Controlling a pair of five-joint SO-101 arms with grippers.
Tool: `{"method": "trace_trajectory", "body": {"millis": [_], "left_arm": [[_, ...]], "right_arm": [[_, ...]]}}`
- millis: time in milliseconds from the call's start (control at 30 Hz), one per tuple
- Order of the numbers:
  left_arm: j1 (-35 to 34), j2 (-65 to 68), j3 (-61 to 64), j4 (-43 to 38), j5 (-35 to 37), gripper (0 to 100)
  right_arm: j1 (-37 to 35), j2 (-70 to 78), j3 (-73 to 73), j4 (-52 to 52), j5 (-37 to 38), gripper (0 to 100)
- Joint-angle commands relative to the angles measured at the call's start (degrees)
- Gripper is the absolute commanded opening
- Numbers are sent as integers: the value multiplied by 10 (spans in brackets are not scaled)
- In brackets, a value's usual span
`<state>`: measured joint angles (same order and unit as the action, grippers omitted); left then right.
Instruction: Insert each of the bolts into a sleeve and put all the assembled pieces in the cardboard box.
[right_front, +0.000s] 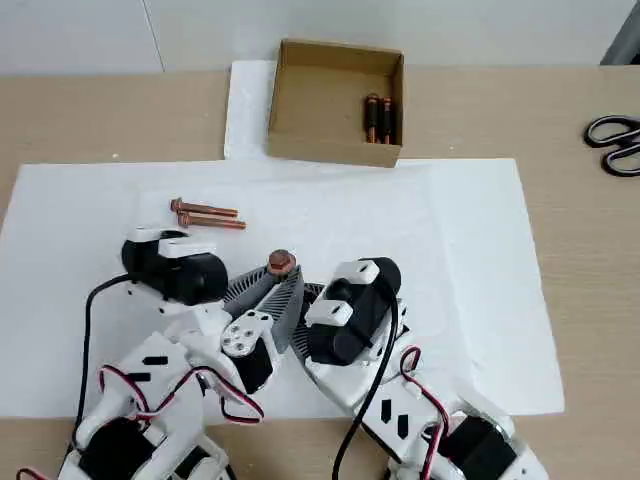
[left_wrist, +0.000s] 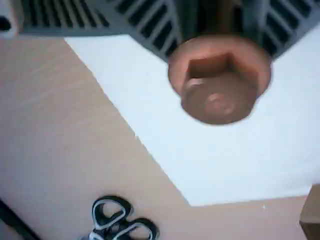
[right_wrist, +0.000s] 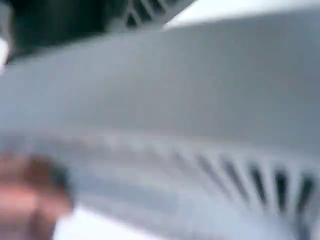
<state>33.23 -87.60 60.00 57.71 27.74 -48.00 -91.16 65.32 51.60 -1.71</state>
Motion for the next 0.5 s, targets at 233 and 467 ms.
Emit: {"method": "trace_trajectory", "body": {"millis": [233,467], "left_arm": [[1,4,36,0,-1,5],[1,2,36,-1,-1,5]], "right_arm": [[3,-6,-8,-20,26,4],[3,-6,-8,-20,25,4]]}}
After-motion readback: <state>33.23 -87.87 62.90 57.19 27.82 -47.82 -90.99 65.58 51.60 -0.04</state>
